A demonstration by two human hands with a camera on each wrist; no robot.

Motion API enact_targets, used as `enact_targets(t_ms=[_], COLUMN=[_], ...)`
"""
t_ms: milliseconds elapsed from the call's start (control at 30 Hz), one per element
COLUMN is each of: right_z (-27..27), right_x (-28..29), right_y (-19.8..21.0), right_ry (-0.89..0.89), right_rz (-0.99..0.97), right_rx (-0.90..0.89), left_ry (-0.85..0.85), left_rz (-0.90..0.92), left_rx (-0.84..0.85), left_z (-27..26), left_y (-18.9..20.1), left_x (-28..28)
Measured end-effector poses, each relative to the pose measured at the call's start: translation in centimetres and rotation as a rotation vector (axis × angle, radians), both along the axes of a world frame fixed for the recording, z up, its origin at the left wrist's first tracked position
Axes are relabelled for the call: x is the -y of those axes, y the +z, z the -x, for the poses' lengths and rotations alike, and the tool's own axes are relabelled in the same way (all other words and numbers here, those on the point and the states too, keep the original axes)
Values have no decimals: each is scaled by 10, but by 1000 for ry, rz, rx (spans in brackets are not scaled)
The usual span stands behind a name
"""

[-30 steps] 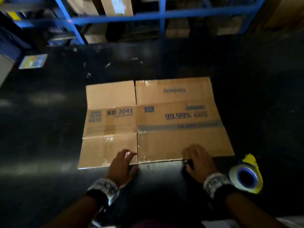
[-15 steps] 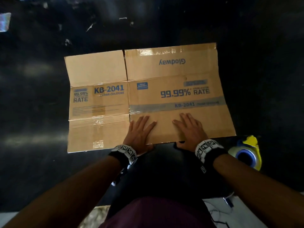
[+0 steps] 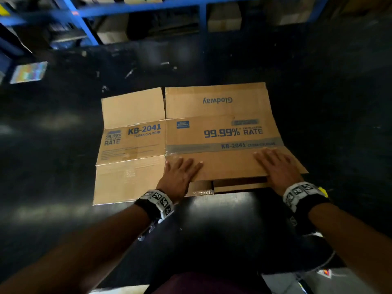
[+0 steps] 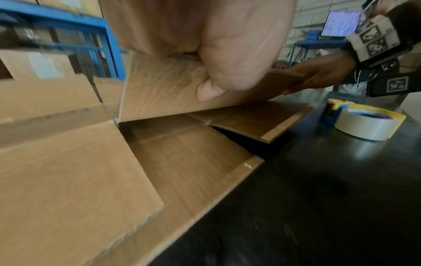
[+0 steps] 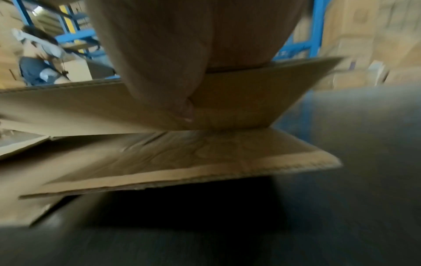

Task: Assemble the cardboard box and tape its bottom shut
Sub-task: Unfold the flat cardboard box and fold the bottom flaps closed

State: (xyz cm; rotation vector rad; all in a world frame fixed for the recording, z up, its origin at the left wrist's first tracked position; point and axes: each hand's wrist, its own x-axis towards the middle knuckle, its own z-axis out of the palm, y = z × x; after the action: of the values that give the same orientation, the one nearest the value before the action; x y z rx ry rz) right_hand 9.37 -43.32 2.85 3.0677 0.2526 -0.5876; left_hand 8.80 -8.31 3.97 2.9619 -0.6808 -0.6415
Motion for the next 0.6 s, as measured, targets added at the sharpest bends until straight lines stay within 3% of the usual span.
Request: enact_targets(t_ms=[467, 600], right_z=[-100, -106], right_x=[-39, -68], right_y=[198, 225], right_ry=[127, 188], right_rz=[-98, -100], right_rx=[414, 520], left_ry=[57, 69], left_rz=[169, 134], left_rx=[471, 576], left_z=[-63, -54], left_y=[208, 236], left_x=[-57, -84])
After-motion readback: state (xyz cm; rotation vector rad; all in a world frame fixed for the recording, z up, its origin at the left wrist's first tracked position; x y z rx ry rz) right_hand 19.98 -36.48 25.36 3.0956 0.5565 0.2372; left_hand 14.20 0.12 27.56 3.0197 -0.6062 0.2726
